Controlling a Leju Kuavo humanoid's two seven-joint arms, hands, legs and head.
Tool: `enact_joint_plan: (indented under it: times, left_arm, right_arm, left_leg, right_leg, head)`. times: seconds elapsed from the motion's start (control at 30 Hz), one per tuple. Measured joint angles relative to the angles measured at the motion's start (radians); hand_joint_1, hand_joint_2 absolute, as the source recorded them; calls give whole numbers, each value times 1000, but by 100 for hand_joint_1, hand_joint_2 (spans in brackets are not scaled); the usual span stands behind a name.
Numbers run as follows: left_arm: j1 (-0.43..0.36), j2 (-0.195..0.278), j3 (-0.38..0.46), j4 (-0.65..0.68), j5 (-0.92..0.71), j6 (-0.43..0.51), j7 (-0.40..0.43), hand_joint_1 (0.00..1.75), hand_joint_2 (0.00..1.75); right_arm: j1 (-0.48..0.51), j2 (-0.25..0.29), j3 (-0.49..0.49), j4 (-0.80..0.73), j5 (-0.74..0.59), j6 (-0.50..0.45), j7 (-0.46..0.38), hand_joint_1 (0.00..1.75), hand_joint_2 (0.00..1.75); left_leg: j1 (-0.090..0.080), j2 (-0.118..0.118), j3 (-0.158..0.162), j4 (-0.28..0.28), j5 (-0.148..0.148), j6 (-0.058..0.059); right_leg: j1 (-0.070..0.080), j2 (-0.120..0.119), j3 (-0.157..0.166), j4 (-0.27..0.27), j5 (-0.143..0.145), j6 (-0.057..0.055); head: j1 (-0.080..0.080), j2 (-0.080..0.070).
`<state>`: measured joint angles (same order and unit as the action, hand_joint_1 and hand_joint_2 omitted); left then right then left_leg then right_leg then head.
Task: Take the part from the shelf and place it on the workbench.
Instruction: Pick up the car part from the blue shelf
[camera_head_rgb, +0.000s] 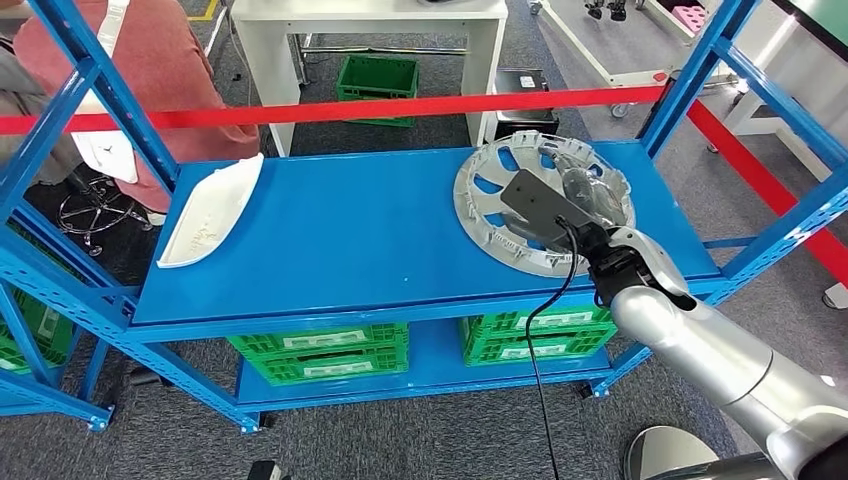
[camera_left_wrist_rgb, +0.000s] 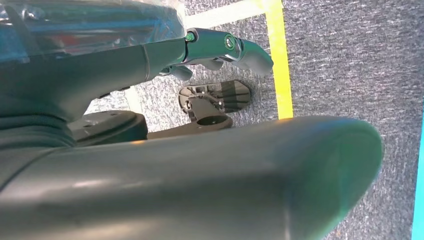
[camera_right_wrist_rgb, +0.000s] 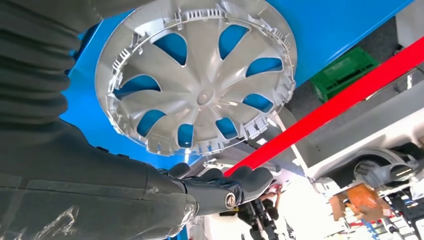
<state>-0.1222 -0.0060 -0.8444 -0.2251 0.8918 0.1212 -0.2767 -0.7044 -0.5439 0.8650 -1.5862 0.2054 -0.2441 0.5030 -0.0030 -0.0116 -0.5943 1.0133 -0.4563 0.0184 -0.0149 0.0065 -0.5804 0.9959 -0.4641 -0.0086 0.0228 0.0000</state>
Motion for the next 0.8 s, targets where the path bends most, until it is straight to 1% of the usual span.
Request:
enact_joint_plan:
  times: [0.1,0.3,0.53,0.67,0.8]
  left_arm:
    - [0,0,0,0,3,0,0,0,0]
    - [0,1,-1,0,10,-2,0,0,0]
    - [0,1,-2,0,16,-3,0,0,0]
    - [1,1,-2,0,19,-3,-2,0,0]
    - [2,2,-2,0,27,-2,-2,0,0]
  right_arm:
    - [-1,1,1,0,17,9,11,0,175]
    - [-14,2,7,1,26,63,58,0,175]
    - [-33,-9,31,9,-6,139,111,0,175]
    - [-32,-26,45,15,-20,152,120,0,175]
    - [-16,-56,52,23,-37,152,127,0,175]
  left_leg:
    - [0,0,-1,1,0,2]
    - [0,0,-1,2,0,2]
    - [1,0,0,0,3,-1]
    - [1,0,0,-1,3,-1]
    - [2,0,0,-1,3,-1]
  right_leg:
    - [-1,0,1,-4,2,12]
    - [-1,0,0,-5,3,23]
    - [0,0,-1,-4,3,23]
    - [1,0,-1,-4,3,22]
    - [1,0,-1,-4,3,22]
  head:
    - [2,0]
    - [2,0]
    - [2,0]
    - [2,0]
    - [2,0]
